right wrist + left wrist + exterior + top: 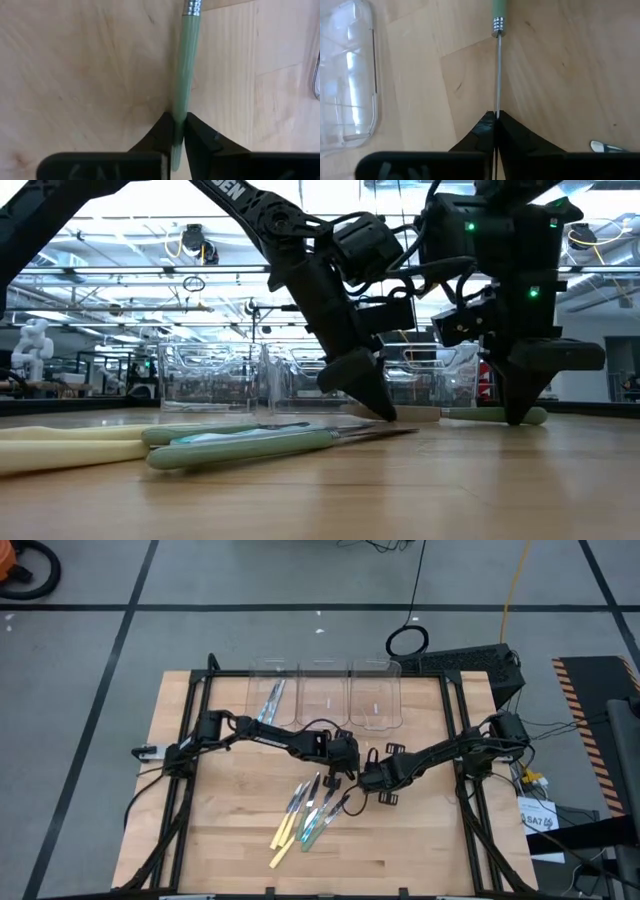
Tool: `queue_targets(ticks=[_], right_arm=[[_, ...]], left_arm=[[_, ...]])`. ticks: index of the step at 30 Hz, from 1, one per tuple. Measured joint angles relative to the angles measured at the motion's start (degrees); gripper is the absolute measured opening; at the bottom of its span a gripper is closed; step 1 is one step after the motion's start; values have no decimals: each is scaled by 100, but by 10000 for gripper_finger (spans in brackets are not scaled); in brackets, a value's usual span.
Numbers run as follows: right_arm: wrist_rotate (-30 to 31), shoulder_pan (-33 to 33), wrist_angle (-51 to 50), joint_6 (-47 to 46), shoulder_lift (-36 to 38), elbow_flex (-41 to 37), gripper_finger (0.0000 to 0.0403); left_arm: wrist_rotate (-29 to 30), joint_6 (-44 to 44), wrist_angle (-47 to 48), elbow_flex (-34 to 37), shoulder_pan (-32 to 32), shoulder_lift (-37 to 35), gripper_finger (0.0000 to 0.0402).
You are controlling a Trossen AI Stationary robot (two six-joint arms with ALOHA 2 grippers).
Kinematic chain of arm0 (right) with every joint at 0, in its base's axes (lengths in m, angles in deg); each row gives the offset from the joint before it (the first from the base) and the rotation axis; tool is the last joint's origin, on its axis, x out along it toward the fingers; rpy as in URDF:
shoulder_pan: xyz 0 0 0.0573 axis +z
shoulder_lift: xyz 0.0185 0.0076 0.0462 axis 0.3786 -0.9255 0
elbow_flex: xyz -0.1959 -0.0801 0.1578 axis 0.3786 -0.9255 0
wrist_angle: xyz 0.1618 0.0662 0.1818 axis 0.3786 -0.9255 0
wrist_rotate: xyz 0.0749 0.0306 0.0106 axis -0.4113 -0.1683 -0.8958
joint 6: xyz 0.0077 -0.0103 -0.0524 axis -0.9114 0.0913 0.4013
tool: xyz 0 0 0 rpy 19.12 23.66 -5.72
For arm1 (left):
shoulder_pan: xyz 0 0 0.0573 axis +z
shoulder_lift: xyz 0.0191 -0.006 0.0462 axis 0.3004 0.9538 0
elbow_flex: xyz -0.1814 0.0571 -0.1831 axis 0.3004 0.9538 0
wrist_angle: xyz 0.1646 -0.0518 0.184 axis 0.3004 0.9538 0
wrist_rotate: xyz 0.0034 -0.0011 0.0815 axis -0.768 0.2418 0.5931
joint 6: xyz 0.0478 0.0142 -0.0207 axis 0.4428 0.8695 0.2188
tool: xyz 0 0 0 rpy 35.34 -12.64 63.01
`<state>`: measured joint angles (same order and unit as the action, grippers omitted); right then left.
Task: Sort silverware by color (type)
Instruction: Put the green knife into the right transparent bin
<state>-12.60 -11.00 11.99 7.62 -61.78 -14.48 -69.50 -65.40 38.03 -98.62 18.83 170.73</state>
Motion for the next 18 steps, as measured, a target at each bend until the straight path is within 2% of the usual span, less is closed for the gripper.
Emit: queue_targets(ticks=[6,10,16,18], right_arm=[[-88,7,-51,35,253,-33,21],[-221,6,-152,68,469,-33,21],[-306,7,-247,89,855,-3,21],[-308,10,-326,51,968,46,21]], left_arm=[[236,-274,187,-8,-65,-67,113],[387,-898,713,13,-93,-347,164],[420,-2025,2133,7,-187,-973,187],[437,-2208,2292,13,-339,-1093,188]])
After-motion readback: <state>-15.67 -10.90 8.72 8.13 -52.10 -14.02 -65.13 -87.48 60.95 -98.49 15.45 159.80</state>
